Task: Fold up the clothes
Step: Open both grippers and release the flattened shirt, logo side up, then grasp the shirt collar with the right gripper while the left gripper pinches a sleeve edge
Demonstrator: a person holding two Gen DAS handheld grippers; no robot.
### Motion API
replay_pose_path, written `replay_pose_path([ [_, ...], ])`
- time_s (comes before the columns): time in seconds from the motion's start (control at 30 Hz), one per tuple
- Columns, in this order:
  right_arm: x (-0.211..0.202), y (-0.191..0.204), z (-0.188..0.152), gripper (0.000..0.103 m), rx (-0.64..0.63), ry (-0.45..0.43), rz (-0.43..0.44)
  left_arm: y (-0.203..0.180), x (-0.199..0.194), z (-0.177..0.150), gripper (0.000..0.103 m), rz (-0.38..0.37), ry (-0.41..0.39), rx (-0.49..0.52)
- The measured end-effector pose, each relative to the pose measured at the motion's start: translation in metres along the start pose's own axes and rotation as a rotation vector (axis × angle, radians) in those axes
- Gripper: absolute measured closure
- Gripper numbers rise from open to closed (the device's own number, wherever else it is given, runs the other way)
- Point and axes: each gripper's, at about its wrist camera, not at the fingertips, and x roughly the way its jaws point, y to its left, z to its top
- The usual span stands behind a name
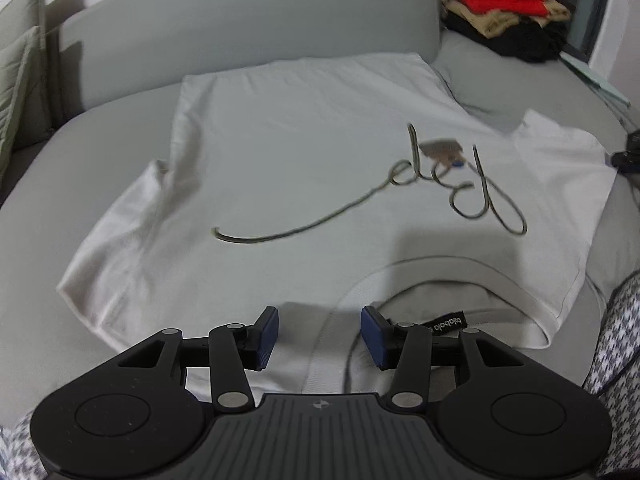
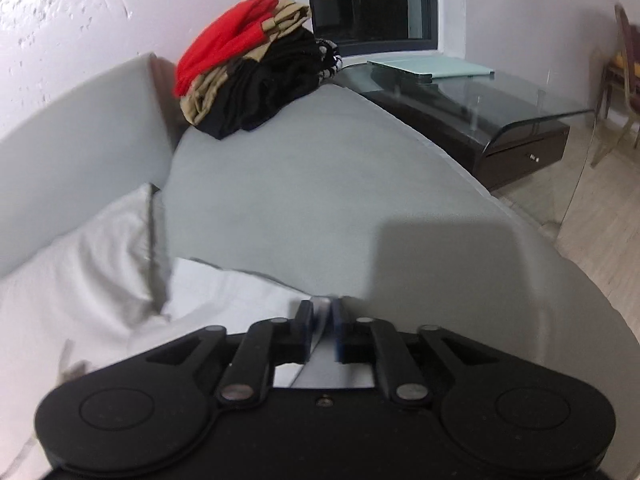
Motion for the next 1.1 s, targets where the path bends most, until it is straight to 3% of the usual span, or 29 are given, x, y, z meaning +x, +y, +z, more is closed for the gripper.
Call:
replay_pose_path([
  [0.07, -0.015, -0.002, 0.002, 0.072, 0.037, 0.0, 0.055, 0.007, -0.013, -0.002, 0.057, 0.026, -0.038, -0.024],
  [0.17, -0.04, 0.008, -0.01, 0.027, 0.016, 0.058, 0.18, 0.019, -0.024, -0.005, 0.057, 0.083, -0.079, -0.077],
  [0.2, -0.047, 0.013, -0.017, 0.026, -0.002, 0.088, 0.235, 0.024, -0.025, -0.007, 0.057, 0.107, -0.088, -0.1],
  [0.27, -0.055, 0.029, -0.037, 0.029, -0.059, 0.152, 0.335, 0.029, -0.018, -0.009, 0.067, 0.118, -0.073, -0.139],
  [0.3, -0.055, 0.042, -0.049, 0.044, -0.094, 0.195, 0.376, 0.029, -0.013, -0.01, 0.072, 0.111, -0.059, -0.149],
  [0.37, -0.055, 0.067, -0.072, 0.068, -0.169, 0.275, 0.447, 0.027, -0.001, -0.012, 0.094, 0.095, -0.026, -0.155],
  [0.4, -0.054, 0.079, -0.081, 0.072, -0.207, 0.3, 0.47, 0.024, 0.002, -0.015, 0.096, 0.091, -0.015, -0.139],
  [0.47, -0.053, 0.1, -0.1, 0.073, -0.275, 0.31, 0.515, 0.014, -0.001, -0.022, 0.097, 0.102, -0.026, -0.074],
  [0.57, -0.05, 0.116, -0.118, 0.072, -0.38, 0.303, 0.467, 0.003, -0.011, -0.032, 0.098, 0.081, -0.017, 0.01],
  [0.63, -0.059, 0.116, -0.124, 0.072, -0.42, 0.311, 0.46, 0.009, -0.021, -0.04, 0.098, 0.047, -0.011, 0.0],
  [0.7, -0.07, 0.111, -0.123, 0.07, -0.409, 0.356, 0.466, 0.026, -0.032, -0.044, 0.098, -0.004, -0.013, -0.076],
  [0.77, -0.082, 0.102, -0.12, 0.062, -0.359, 0.389, 0.483, 0.055, -0.046, -0.049, 0.097, -0.039, -0.074, -0.223],
  [0.87, -0.094, 0.097, -0.112, 0.048, -0.273, 0.389, 0.566, 0.105, -0.059, -0.056, 0.095, -0.008, -0.177, -0.452],
  [0.9, -0.095, 0.101, -0.11, 0.045, -0.265, 0.376, 0.581, 0.121, -0.062, -0.057, 0.092, 0.011, -0.202, -0.521],
  [0.93, -0.097, 0.105, -0.109, 0.043, -0.259, 0.363, 0.595, 0.137, -0.062, -0.059, 0.079, 0.012, -0.221, -0.583],
  [0.97, -0.095, 0.11, -0.108, 0.038, -0.254, 0.366, 0.606, 0.153, -0.062, -0.06, 0.075, 0.006, -0.236, -0.642],
  [1.1, -0.081, 0.129, -0.109, 0.032, -0.183, 0.438, 0.655, 0.204, -0.039, -0.06, 0.075, -0.086, -0.243, -0.85],
])
